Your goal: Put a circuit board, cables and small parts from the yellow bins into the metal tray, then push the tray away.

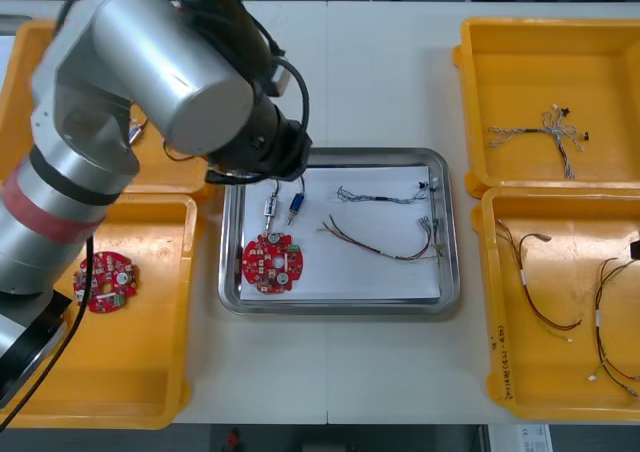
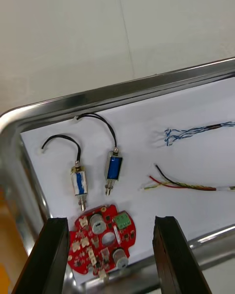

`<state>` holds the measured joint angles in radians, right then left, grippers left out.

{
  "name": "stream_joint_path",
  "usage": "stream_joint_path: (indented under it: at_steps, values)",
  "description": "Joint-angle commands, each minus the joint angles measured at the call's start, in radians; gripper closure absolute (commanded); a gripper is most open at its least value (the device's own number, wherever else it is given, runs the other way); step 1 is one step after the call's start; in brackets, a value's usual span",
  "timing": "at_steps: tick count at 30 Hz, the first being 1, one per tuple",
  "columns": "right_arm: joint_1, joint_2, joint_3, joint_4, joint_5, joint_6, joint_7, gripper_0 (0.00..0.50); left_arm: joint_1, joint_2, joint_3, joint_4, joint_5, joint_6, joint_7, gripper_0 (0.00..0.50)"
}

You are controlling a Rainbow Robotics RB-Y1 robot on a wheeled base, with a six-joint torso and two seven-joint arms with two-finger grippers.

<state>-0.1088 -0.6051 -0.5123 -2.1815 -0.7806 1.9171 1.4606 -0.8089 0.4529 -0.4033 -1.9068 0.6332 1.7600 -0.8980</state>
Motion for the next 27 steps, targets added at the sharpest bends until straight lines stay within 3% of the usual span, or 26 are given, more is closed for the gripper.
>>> stream_joint_path:
  at_steps: [1,5,9,20,27]
  values:
    - [-0.018,-0.064,0.009,-0.049,-0.02,0.003,-0.039,0.0,0.001,0.066,0.123,-0.09,0.082,0.098,0.074,0.0]
    - [-0.02,-0.082,0.038,-0.081,-0.058,0.003,-0.04,0.0,0.001,0.109,0.201,-0.106,0.155,0.16,0.06,0.0]
    - [-0.041,-0.11,0.081,-0.109,-0.149,0.003,-0.042,0.0,0.005,0.164,0.264,-0.109,0.21,0.16,0.036,0.0]
    - [-0.215,-0.13,0.307,-0.166,-0.296,0.003,-0.049,0.0,0.155,0.279,0.429,-0.123,0.232,0.16,-0.128,0.0]
    - [-0.379,-0.096,0.551,-0.176,-0.307,0.003,-0.046,0.0,0.258,0.328,0.524,-0.143,0.247,0.16,-0.163,0.0]
